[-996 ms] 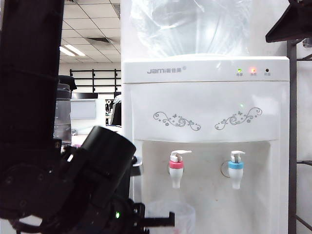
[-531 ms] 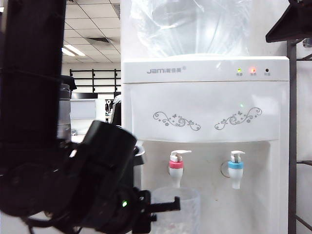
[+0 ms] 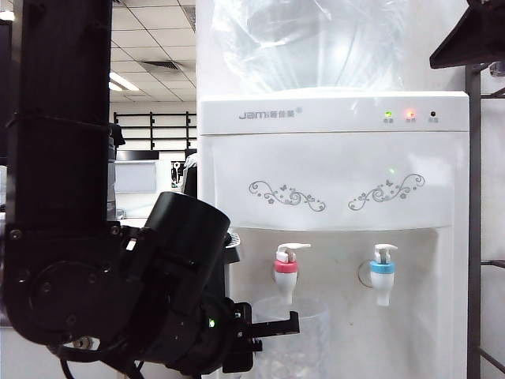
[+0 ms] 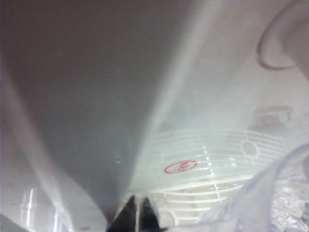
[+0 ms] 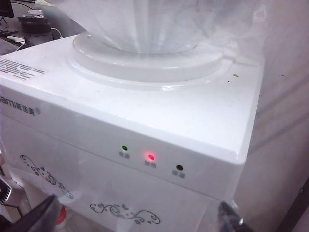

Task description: Pick up the plastic mug from the left desk, go to the hot water outlet of the water dispenser, press the vertical switch to get some water, then put the mug back on the desk.

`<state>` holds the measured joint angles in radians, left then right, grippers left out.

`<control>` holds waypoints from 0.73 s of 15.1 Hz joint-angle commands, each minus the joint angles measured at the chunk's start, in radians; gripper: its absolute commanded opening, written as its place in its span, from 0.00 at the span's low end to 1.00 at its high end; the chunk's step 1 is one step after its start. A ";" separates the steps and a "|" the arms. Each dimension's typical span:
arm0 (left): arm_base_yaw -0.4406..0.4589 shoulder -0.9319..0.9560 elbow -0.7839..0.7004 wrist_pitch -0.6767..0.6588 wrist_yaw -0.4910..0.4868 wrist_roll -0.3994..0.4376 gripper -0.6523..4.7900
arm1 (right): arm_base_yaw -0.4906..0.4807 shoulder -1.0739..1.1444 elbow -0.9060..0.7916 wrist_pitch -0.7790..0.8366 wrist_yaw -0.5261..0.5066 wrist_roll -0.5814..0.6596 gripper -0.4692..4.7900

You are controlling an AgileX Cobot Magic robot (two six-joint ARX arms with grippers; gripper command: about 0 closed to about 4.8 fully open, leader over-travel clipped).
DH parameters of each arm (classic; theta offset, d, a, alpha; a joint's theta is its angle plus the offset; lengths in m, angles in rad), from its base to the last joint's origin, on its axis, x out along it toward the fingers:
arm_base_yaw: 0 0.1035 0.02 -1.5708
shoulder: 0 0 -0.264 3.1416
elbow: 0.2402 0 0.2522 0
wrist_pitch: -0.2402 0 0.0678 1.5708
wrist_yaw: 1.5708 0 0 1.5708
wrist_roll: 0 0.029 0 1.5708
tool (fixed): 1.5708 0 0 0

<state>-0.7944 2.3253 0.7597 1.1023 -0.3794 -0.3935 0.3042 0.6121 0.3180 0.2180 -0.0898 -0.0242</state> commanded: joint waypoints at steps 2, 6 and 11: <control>0.008 -0.011 0.018 0.066 -0.181 0.001 0.11 | 0.001 -0.001 0.006 0.010 0.002 -0.003 0.90; 0.008 -0.012 0.018 0.065 -0.226 0.000 0.11 | 0.001 -0.002 0.006 0.011 0.002 -0.003 0.90; 0.008 -0.012 0.018 0.065 -0.227 0.000 0.11 | 0.000 -0.001 0.006 0.011 0.002 -0.003 0.90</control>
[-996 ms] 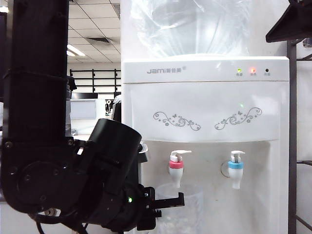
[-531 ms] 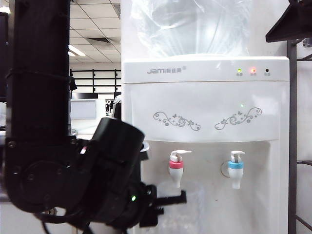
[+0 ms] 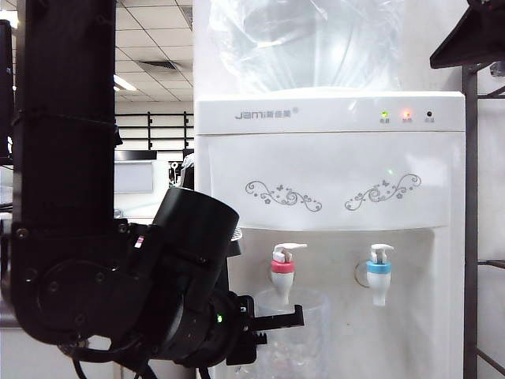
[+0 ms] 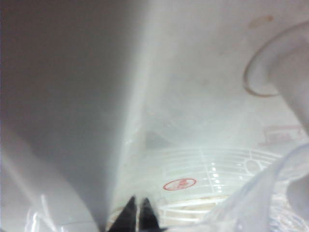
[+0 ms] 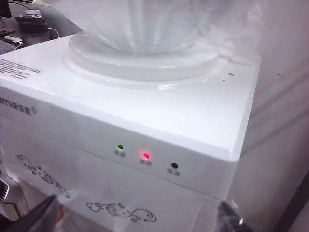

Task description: Pick up the plastic mug from the left desk, go to the hot water outlet of the water dispenser, press the vertical switch to get some water, then put the mug back on the desk.

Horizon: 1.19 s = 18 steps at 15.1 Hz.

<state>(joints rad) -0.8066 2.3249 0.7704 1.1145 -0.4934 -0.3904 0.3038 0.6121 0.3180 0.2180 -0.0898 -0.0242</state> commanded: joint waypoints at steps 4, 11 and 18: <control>0.021 -0.011 0.007 0.053 -0.112 -0.003 0.11 | 0.001 -0.001 0.006 0.010 0.002 -0.003 0.90; 0.021 -0.011 0.007 0.053 -0.112 -0.003 0.11 | 0.002 0.001 0.006 0.004 -0.072 0.074 0.84; 0.021 -0.011 0.008 0.053 -0.112 -0.003 0.11 | 0.056 0.136 0.024 -0.003 -0.182 0.183 0.09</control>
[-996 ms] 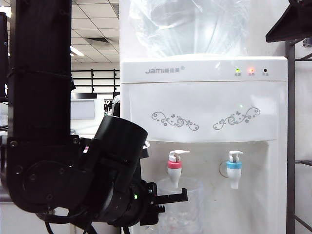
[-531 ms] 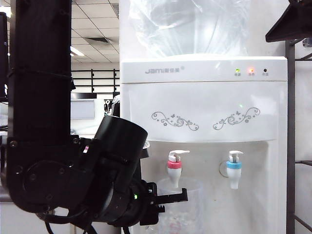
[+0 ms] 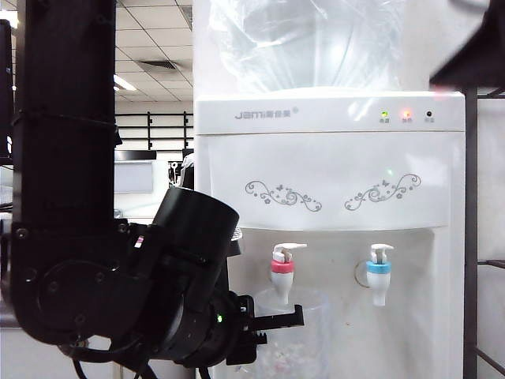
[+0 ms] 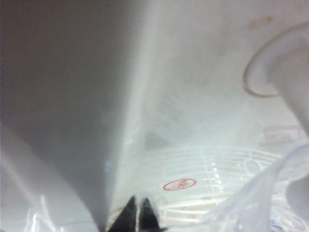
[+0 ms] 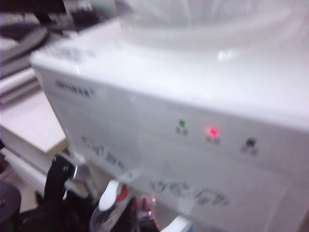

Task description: Pick up the plastic mug from the left desk, go to the hot water outlet of the water dispenser, press the vertical switch to get some water, then put the mug back on the desk.

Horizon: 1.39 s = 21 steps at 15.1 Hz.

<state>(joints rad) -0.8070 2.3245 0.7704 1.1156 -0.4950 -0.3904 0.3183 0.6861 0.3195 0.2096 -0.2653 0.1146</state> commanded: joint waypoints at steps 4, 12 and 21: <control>0.021 -0.011 0.008 0.052 -0.111 -0.003 0.11 | 0.178 0.291 0.123 0.004 0.036 -0.049 0.09; 0.021 -0.011 0.008 0.052 -0.111 -0.003 0.11 | 0.213 0.730 0.329 0.011 0.001 -0.085 0.09; 0.021 -0.011 0.008 0.052 -0.111 -0.003 0.11 | 0.289 0.800 0.334 0.005 0.039 -0.090 0.09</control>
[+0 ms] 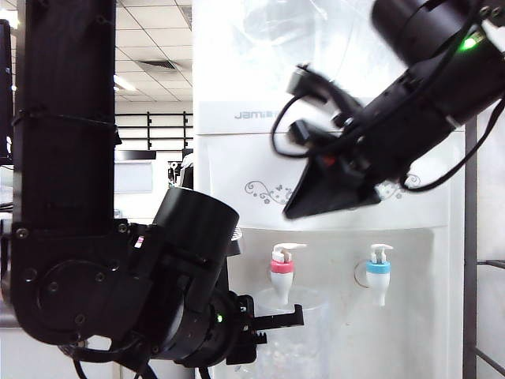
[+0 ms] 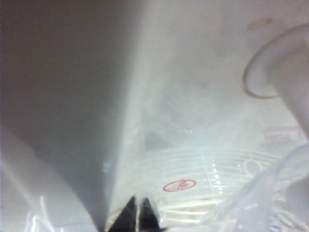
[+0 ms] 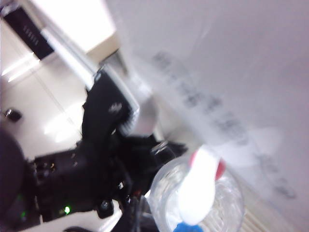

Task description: Pick up the plastic mug from the left desk, go to the hot water outlet of the water dispenser, press the vertical switch to get some water, then put the mug back on the desk.

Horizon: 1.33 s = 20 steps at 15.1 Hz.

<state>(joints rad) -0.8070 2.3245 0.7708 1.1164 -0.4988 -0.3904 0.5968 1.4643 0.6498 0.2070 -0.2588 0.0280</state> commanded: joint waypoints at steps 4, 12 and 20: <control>0.021 -0.011 0.007 0.050 -0.107 -0.003 0.11 | 0.011 0.032 0.004 0.087 0.072 -0.002 0.09; 0.021 -0.011 0.007 0.050 -0.107 -0.003 0.11 | 0.009 0.079 0.004 0.065 0.107 0.002 0.09; 0.021 -0.011 0.007 0.050 -0.107 -0.003 0.11 | 0.007 0.111 0.004 0.059 0.137 0.002 0.09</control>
<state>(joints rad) -0.8070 2.3245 0.7712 1.1164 -0.4992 -0.3904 0.6041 1.5665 0.6510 0.2722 -0.1295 0.0296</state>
